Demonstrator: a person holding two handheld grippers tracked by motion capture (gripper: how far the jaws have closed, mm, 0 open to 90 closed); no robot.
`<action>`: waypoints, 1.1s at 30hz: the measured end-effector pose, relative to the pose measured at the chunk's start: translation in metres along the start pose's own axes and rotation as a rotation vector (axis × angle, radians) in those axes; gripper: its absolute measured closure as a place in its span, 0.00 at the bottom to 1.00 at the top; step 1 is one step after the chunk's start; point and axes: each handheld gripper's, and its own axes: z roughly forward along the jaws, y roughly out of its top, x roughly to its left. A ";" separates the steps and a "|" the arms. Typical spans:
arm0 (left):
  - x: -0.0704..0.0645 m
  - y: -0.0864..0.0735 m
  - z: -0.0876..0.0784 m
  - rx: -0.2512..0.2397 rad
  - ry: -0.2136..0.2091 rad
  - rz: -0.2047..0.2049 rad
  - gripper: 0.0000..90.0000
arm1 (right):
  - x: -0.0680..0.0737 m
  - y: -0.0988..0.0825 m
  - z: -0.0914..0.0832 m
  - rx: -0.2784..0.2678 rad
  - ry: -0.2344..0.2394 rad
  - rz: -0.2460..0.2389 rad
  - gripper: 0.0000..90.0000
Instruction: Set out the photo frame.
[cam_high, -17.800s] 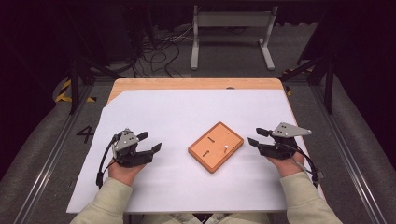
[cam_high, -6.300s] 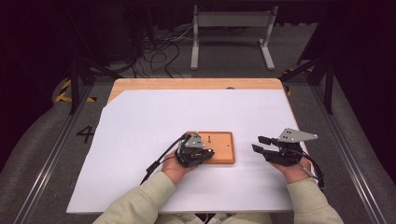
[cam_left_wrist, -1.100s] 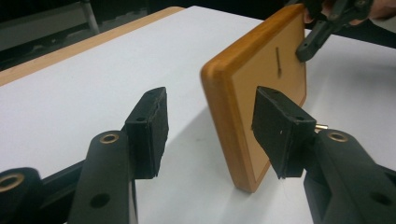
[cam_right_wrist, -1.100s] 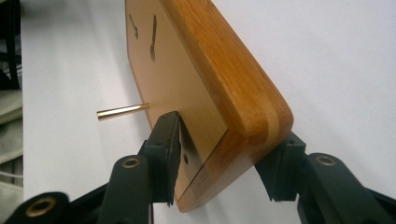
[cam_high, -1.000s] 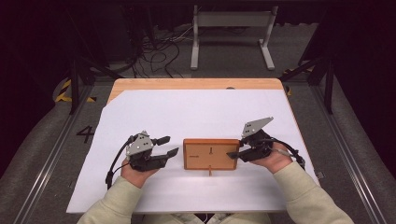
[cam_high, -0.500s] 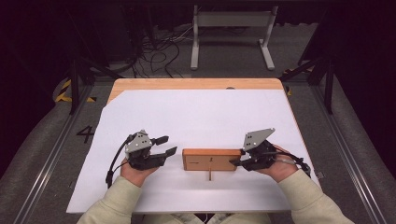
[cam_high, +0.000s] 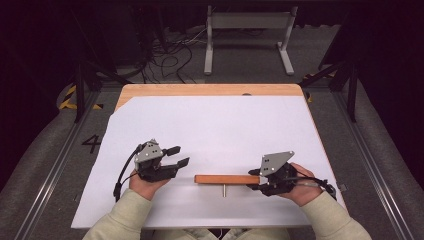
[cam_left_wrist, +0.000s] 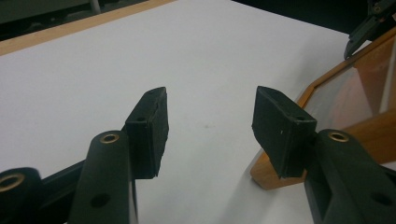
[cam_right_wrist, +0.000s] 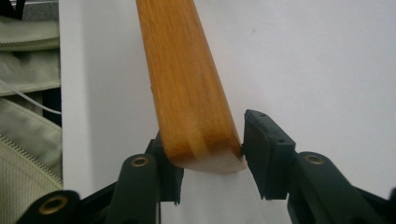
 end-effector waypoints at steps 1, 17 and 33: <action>0.000 0.000 0.000 -0.001 0.000 -0.001 0.51 | 0.000 0.000 0.000 0.000 0.000 0.000 0.63; 0.001 -0.001 0.000 0.000 0.001 -0.012 0.50 | 0.004 -0.015 -0.012 -0.027 -0.057 0.086 0.55; 0.002 -0.001 0.001 0.009 0.004 -0.020 0.50 | 0.006 -0.040 0.015 0.064 0.041 0.134 1.00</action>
